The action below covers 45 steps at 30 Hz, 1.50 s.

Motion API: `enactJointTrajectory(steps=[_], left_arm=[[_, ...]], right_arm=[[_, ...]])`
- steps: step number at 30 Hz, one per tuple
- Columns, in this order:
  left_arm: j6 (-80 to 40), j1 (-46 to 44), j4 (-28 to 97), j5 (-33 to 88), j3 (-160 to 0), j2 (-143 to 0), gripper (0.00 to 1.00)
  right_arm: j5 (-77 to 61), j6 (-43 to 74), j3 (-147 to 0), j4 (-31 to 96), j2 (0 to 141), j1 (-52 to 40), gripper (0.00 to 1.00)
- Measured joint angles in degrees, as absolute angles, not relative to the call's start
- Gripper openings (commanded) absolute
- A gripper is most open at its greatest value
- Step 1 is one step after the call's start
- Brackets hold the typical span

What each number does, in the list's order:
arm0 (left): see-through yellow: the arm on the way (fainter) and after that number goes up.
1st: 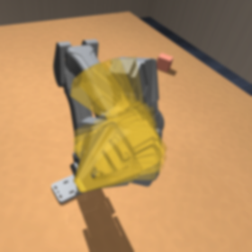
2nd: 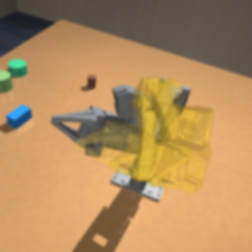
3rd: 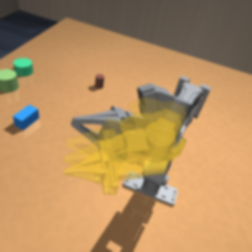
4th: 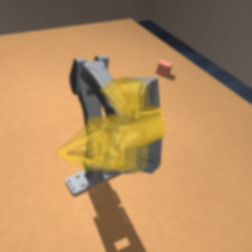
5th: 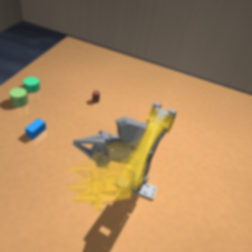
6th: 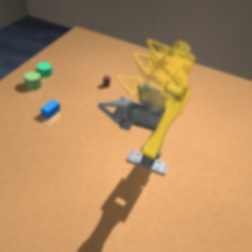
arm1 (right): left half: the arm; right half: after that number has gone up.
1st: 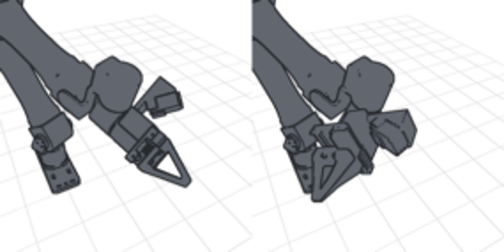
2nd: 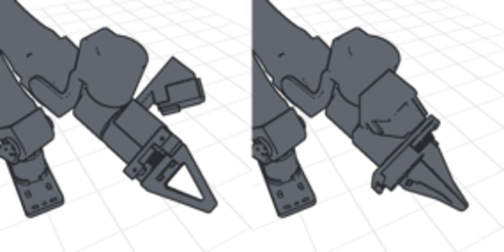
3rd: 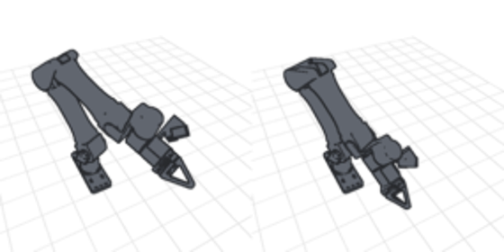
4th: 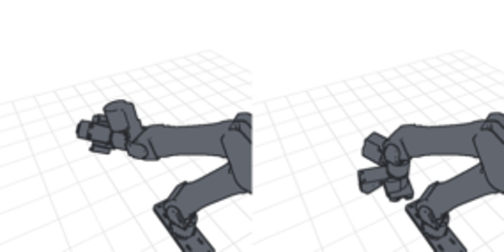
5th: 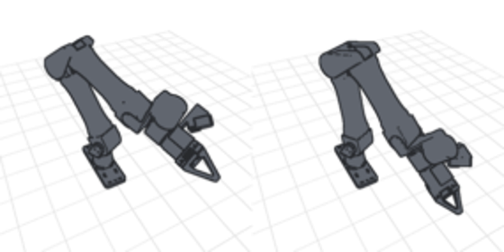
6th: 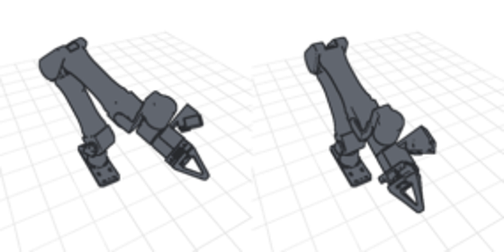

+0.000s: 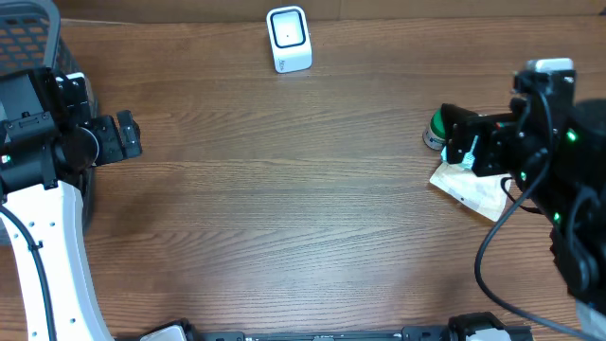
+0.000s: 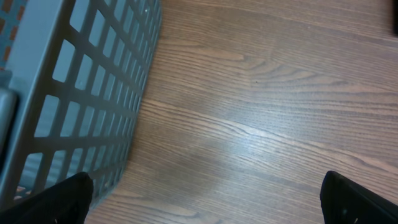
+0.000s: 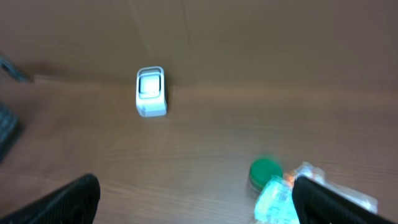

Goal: Scan the item barcode

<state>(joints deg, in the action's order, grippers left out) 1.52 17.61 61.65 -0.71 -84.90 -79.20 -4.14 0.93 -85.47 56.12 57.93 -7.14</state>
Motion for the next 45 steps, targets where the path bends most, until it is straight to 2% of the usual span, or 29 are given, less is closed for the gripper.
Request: enactJointTrajectory(steps=[9, 17, 24, 34, 45], left_arm=[[1.52, 17.61, 61.67, -0.69, -84.90, -79.20, 1.00], [1.52, 17.61, 61.65, -0.69, -84.90, -79.20, 0.99], [1.52, 17.61, 61.67, -0.67, -84.90, -79.20, 1.00], [1.52, 17.61, 61.67, -0.69, -84.90, -79.20, 0.99], [1.52, 17.61, 61.67, -0.67, -84.90, -79.20, 1.00]], right_arm=[[-7.73, -7.42, -57.78, 35.48, 37.08, -5.91, 1.00], [-13.26, -9.91, -29.04, 16.71, 17.85, -2.59, 1.00], [-16.51, -10.35, -10.31, 8.82, 4.23, -2.28, 1.00], [-19.09, -10.52, -2.09, 5.85, 0.84, -2.28, 1.00], [-19.75, -8.29, -1.32, 3.81, 0.84, -2.28, 1.00]])
